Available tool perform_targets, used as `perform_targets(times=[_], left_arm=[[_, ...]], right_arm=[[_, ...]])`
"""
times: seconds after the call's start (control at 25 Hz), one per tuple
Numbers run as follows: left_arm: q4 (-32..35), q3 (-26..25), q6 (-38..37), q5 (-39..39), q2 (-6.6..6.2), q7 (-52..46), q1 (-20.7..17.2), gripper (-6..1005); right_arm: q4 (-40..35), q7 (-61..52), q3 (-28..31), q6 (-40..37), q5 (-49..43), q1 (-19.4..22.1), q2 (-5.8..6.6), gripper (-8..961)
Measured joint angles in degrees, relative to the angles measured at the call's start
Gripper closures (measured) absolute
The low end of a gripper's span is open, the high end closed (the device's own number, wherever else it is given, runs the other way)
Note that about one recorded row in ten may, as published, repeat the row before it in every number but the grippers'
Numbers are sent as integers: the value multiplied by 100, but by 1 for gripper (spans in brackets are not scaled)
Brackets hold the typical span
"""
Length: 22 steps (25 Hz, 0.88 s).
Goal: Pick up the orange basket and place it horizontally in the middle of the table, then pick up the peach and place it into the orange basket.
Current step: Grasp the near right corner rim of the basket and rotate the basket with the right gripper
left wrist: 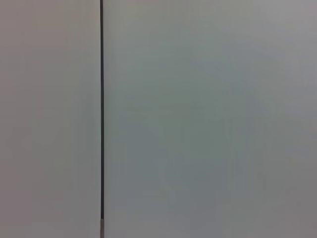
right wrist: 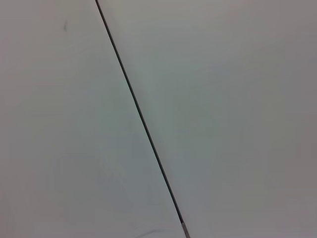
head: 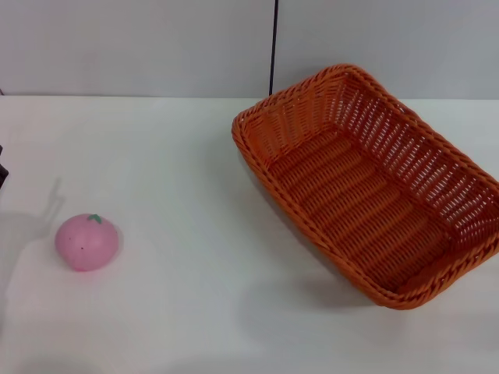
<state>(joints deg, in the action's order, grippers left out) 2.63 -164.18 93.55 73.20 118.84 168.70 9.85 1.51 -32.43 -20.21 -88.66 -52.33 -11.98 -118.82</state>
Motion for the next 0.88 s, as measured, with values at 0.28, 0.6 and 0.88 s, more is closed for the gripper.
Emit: perform_targets(times=[0.28, 0.6, 0.88], left_arm=[[1, -27, 8, 0, -5, 4, 23, 169], [38, -108, 114, -16, -10, 8, -3, 169], [95, -106, 78, -17, -3, 10, 23, 170]], right_arm=[[-21, 0, -30, 6, -8, -9, 0, 169], [-1121, -1114, -431, -282, -900, 224, 18, 170], [-4016, -4924, -433, -168, -2968, 310, 65, 171]])
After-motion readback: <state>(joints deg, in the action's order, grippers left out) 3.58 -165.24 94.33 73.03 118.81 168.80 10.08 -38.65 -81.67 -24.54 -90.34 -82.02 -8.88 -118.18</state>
